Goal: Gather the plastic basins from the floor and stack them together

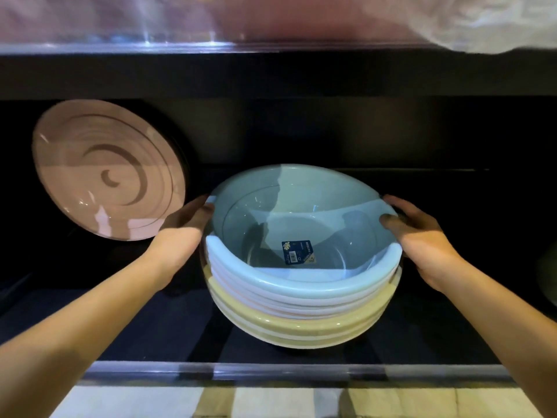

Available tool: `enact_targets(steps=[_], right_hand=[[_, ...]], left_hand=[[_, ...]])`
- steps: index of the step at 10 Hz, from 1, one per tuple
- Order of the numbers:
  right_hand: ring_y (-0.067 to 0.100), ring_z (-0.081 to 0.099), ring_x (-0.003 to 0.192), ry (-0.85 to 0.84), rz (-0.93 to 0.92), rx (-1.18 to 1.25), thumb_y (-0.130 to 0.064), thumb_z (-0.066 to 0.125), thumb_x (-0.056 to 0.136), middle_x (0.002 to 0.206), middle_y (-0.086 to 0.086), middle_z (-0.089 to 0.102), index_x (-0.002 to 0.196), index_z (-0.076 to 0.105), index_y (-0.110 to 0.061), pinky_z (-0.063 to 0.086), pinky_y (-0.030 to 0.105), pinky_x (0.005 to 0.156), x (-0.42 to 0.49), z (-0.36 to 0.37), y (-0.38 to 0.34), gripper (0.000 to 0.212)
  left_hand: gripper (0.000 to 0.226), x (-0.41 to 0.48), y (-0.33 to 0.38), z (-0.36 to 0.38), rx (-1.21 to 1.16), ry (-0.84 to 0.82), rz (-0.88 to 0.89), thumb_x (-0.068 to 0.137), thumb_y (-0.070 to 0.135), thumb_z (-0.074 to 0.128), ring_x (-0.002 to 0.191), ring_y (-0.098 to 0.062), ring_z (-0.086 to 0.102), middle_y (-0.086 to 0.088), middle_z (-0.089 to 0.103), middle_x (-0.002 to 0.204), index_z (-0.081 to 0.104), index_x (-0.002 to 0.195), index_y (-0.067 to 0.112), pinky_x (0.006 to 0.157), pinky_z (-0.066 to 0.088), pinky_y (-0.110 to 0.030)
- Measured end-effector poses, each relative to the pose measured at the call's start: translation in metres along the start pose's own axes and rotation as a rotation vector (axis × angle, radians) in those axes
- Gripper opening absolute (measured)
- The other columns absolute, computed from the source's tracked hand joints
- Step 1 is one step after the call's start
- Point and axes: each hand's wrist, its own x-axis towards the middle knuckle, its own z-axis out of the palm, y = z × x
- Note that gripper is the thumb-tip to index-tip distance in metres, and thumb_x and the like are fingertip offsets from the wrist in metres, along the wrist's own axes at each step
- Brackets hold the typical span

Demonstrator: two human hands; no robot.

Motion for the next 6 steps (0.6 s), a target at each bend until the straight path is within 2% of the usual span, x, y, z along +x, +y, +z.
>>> enact_targets(steps=[1, 2, 3, 4, 5, 6], right_hand=[[0.016, 0.063, 0.11, 0.097, -0.145, -0.297, -0.027, 0.056, 0.1, 0.131, 0.0, 0.061, 0.141, 0.05, -0.034, 0.051, 0.025, 0.085, 0.005, 0.003, -0.023, 0.042], [0.028, 0.056, 0.127, 0.037, -0.195, -0.701, -0.033, 0.06, 0.097, 0.14, 0.01, 0.057, 0.147, 0.045, -0.025, 0.046, 0.036, 0.104, -0.013, 0.014, -0.032, 0.053], [0.028, 0.057, 0.125, -0.112, -0.118, -0.93, -0.031, 0.059, 0.097, 0.14, 0.009, 0.058, 0.146, 0.047, -0.02, 0.046, 0.037, 0.104, -0.052, 0.021, -0.046, 0.052], [0.029, 0.058, 0.12, -0.312, -0.003, -1.09, -0.038, 0.056, 0.093, 0.133, 0.006, 0.063, 0.134, 0.058, -0.027, 0.05, 0.039, 0.101, -0.093, 0.024, -0.092, 0.043], [0.034, 0.061, 0.112, -0.481, 0.027, -1.093, -0.044, 0.05, 0.086, 0.124, 0.007, 0.066, 0.126, 0.061, -0.027, 0.053, 0.044, 0.094, -0.144, 0.015, -0.17, 0.045], [0.037, 0.062, 0.102, -0.54, 0.041, -1.124, -0.036, 0.053, 0.091, 0.115, 0.011, 0.067, 0.12, 0.062, -0.023, 0.053, 0.04, 0.081, -0.205, -0.018, -0.258, 0.033]], left_hand=[[0.038, -0.001, 0.027, -0.007, 0.293, 0.092, 0.124, 0.1, 0.04, 0.047, 0.108, -0.012, 0.054, 0.012, 0.059, 0.12, 0.055, 0.136, 0.034, 0.093, 0.041, -0.027], [0.043, -0.018, 0.039, -0.013, 0.811, 0.131, 0.163, 0.094, 0.049, 0.044, 0.091, -0.032, 0.062, -0.007, 0.068, 0.095, 0.065, 0.101, 0.013, 0.075, 0.048, -0.038], [0.044, -0.055, 0.05, -0.018, 1.088, -0.05, 0.168, 0.092, 0.057, 0.045, 0.093, -0.031, 0.062, -0.005, 0.069, 0.104, 0.068, 0.113, 0.027, 0.076, 0.048, -0.037], [0.038, -0.103, 0.091, -0.032, 1.176, -0.263, 0.082, 0.092, 0.053, 0.049, 0.101, -0.032, 0.064, -0.002, 0.072, 0.111, 0.069, 0.115, 0.031, 0.076, 0.046, -0.034], [0.036, -0.141, 0.164, -0.062, 1.198, -0.38, -0.022, 0.091, 0.052, 0.05, 0.104, -0.033, 0.065, 0.001, 0.072, 0.111, 0.069, 0.111, 0.03, 0.083, 0.051, -0.036], [0.028, -0.196, 0.25, -0.082, 1.206, -0.467, -0.013, 0.09, 0.045, 0.051, 0.093, -0.03, 0.063, 0.003, 0.071, 0.101, 0.068, 0.102, 0.027, 0.081, 0.052, -0.035]])
